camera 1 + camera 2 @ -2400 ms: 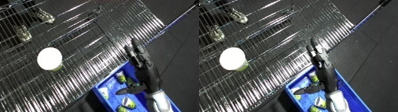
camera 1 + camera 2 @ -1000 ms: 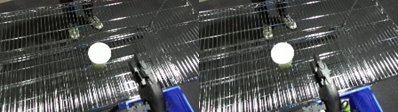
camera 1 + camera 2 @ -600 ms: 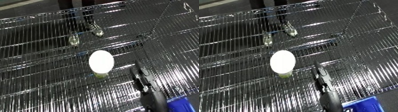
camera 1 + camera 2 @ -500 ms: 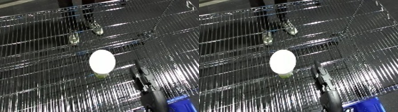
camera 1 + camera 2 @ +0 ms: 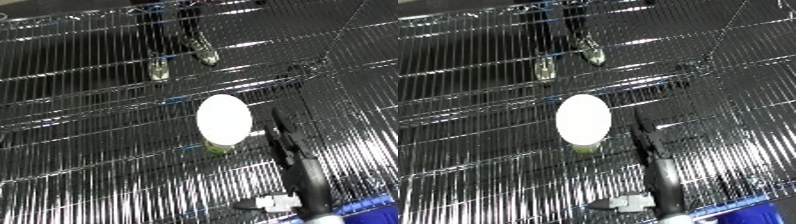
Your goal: Pick up the object and place it into the box
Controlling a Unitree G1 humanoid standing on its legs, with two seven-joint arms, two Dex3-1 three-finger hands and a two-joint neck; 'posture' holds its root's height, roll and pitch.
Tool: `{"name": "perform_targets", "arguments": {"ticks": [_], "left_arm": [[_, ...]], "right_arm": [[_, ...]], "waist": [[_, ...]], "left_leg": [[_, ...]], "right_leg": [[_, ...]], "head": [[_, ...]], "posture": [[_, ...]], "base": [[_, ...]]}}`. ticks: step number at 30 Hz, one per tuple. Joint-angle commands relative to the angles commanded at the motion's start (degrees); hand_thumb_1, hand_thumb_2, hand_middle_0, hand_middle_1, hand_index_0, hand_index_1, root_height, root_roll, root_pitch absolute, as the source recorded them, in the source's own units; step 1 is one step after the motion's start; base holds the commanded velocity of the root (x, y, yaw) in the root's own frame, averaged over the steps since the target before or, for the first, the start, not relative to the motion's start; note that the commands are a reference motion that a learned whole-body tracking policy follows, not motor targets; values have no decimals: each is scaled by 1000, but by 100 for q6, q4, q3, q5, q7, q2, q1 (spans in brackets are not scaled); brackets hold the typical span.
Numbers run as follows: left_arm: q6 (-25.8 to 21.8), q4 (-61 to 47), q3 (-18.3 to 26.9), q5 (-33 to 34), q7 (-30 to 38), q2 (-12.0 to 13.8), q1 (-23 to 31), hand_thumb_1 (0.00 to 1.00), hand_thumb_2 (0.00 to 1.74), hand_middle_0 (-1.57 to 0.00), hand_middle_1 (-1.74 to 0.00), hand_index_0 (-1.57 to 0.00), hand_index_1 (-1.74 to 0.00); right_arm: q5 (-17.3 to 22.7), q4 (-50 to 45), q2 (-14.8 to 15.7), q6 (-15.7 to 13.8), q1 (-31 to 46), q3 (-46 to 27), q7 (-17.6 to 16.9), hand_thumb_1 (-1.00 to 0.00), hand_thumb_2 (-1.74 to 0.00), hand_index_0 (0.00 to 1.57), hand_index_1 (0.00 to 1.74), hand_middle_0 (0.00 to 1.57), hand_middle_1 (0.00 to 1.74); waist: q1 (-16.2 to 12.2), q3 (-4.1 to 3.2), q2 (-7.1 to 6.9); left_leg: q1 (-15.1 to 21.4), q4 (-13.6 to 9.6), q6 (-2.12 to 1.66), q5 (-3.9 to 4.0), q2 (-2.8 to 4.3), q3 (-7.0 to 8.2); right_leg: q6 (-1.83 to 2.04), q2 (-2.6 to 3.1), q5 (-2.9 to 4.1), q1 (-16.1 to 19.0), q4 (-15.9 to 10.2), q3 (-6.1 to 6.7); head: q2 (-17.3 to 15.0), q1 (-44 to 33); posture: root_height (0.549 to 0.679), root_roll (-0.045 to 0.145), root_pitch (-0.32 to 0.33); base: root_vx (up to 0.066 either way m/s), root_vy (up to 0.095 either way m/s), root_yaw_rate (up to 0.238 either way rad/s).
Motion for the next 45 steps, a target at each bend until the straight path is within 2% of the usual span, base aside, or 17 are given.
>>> {"name": "perform_targets", "arguments": {"ticks": [5, 16, 24, 32, 40, 45], "left_arm": [[-4, -15, -71, -92, -22, 51, -24, 1000, 1740, -1570, -1740, -1570, -1740], [-49, -37, -219, -218, -11, 105, 11, 1000, 1740, -1570, -1740, -1570, -1740], [-108, -21, -271, -366, -102, 180, 30, 1000, 1740, -1570, -1740, -1570, -1740], [-118, -64, -323, -516, -123, 150, 25, 1000, 1740, -1570, -1740, -1570, -1740], [-159, -55, -309, -560, -146, 151, 40, 1000, 1740, -1570, -1740, -1570, -1740], [-162, -39, -262, -527, -188, 139, 74, 1000, 1740, -1570, -1740, -1570, -1740]], "right_arm": [[33, 325, -65, -35, -342, 94, -47, 0, 0, 0, 0, 0, 0], [80, 849, -160, 223, -1066, 331, -75, 0, 0, 0, 0, 0, 0], [224, 1343, -203, 228, -1411, 496, -161, 0, 0, 0, 0, 0, 0], [404, 1627, -145, 193, -1594, 586, -86, -400, -696, 628, 696, 628, 696], [353, 1759, -104, 118, -1680, 595, -44, -800, -1392, 1256, 1392, 1256, 1392], [364, 1749, -81, 56, -1616, 567, -96, -800, -1392, 1256, 1392, 1256, 1392]], "waist": [[72, 0, 40], [216, 0, 98], [305, 0, 157], [342, 0, 216], [349, 0, 253], [330, 0, 233]], "left_leg": [[-39, 6, 14, -3, -30, -21], [-224, 59, 44, 8, -64, -69], [-313, 70, 59, 22, -102, -105], [-349, 48, 67, 47, -122, -117], [-307, 15, 68, 65, -131, -109], [-184, -67, 65, 75, -114, -106]], "right_leg": [[-14, -2, 4, -35, -1, -23], [-46, 24, 11, -205, 55, -54], [-58, 19, 23, -277, 55, -62], [-62, 12, 37, -324, 49, -55], [-53, 5, 43, -308, 46, -49], [-47, 1, 52, -201, -27, -45]], "head": [[3, 130], [20, 424], [44, 581], [142, 687], [178, 704], [210, 670]], "posture": [[594, 31, 250], [591, 29, 267], [590, 28, 277], [590, 29, 282], [590, 29, 279], [593, 30, 271]], "base": [[3, 7, 58], [0, 16, 35], [4, 3, 36], [-5, 8, 4], [-15, 5, -4], [-18, -19, -24]]}}
